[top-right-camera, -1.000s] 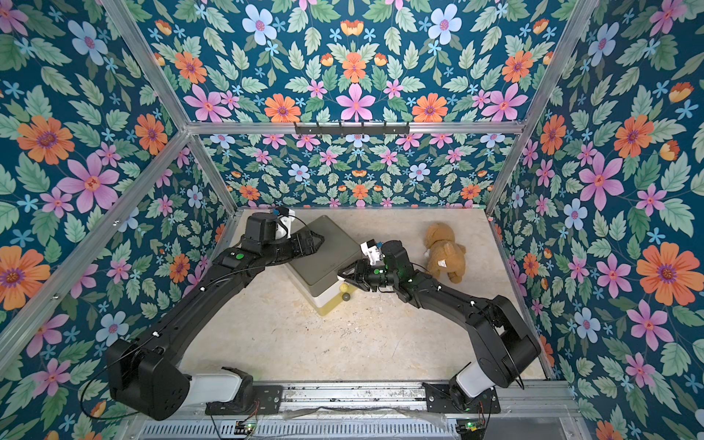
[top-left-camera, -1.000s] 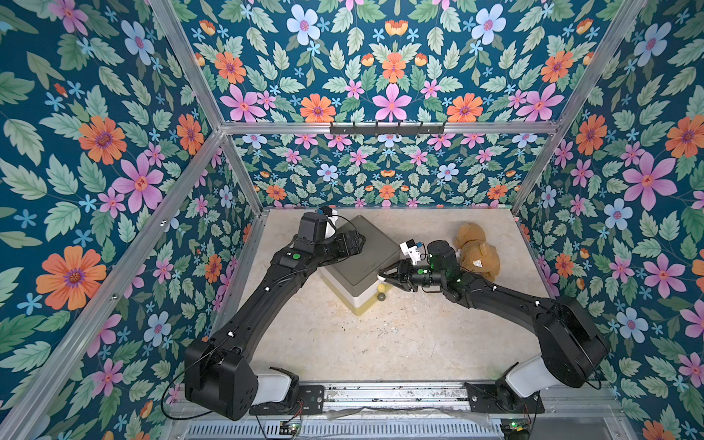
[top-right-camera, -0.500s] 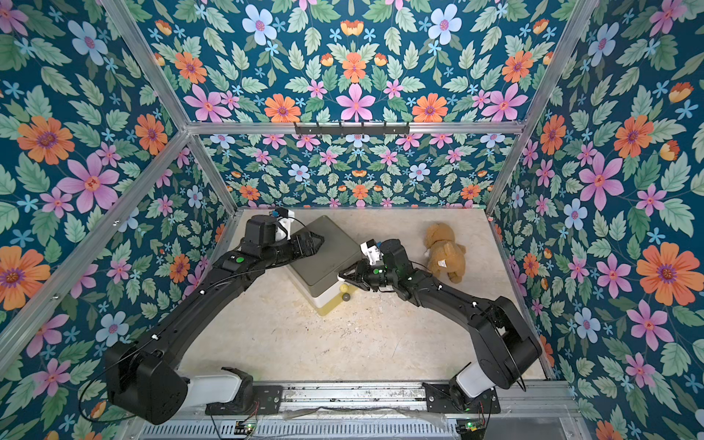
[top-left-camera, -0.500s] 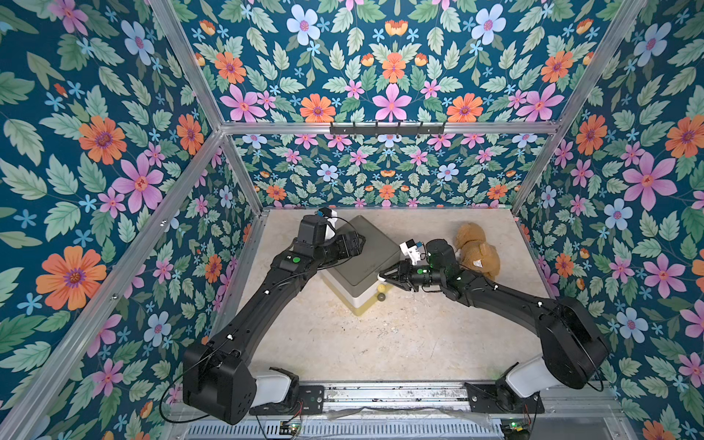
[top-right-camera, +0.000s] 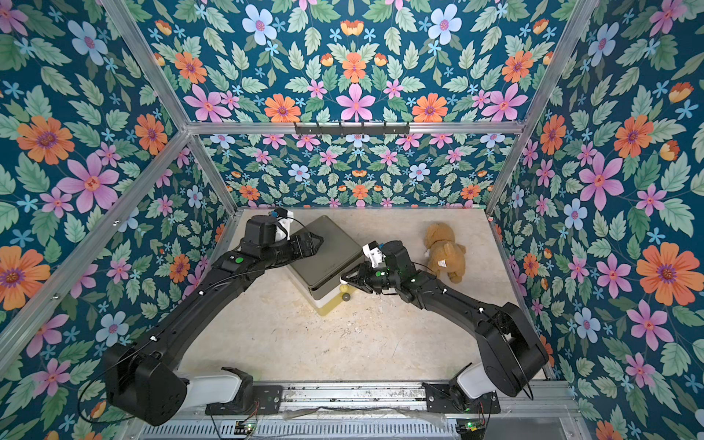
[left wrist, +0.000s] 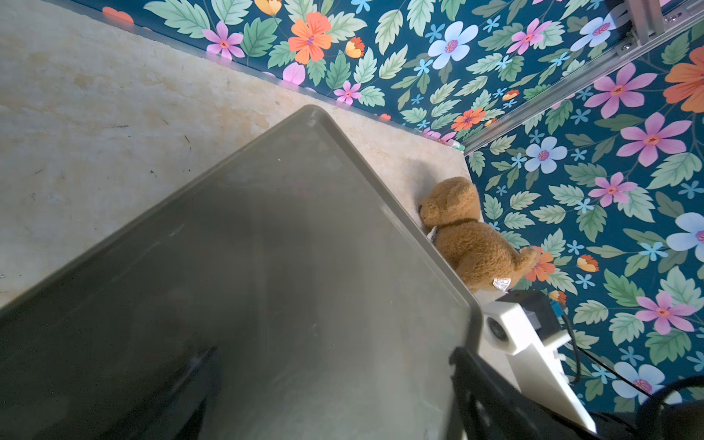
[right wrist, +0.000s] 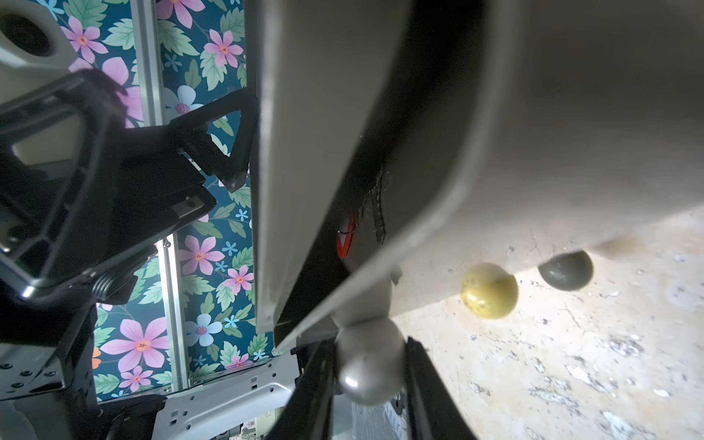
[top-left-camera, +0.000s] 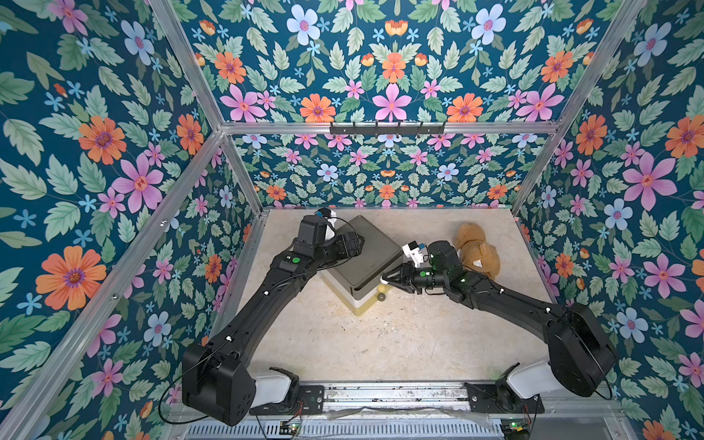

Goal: Take the keys out of the drawer
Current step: Open the drawer in the storage box.

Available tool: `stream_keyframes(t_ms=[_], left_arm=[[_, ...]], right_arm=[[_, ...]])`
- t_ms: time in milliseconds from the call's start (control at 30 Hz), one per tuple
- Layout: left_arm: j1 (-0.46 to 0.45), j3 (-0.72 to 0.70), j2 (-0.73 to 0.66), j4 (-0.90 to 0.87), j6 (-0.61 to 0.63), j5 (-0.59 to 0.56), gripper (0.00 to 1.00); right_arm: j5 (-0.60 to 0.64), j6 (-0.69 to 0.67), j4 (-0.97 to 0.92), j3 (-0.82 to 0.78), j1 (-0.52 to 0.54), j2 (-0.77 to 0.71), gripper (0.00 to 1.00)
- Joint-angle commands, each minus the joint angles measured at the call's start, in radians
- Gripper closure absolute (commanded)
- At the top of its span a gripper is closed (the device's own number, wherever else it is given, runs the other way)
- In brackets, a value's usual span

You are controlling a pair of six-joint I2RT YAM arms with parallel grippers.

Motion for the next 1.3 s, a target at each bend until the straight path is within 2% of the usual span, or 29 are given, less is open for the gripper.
stream_keyframes(t_ms=[0, 667, 1267], left_arm=[[0.001, 0.004, 0.004, -0.069, 0.003, -0.011, 0.0], [0.001, 0.038, 0.045, -0.098, 0.025, -0.007, 0.01], [0.0, 0.046, 0.066, -0.111, 0.041, -0.008, 0.01]], right_arm=[[-0.006, -0.025, -0.015, -0.008, 0.003, -0.027, 0.78], [0.066, -0.038, -0.091, -0.157, 0.004, -0.212, 0.78], [0.097, -0.075, -0.212, -0.204, -0.012, -0.325, 0.78]])
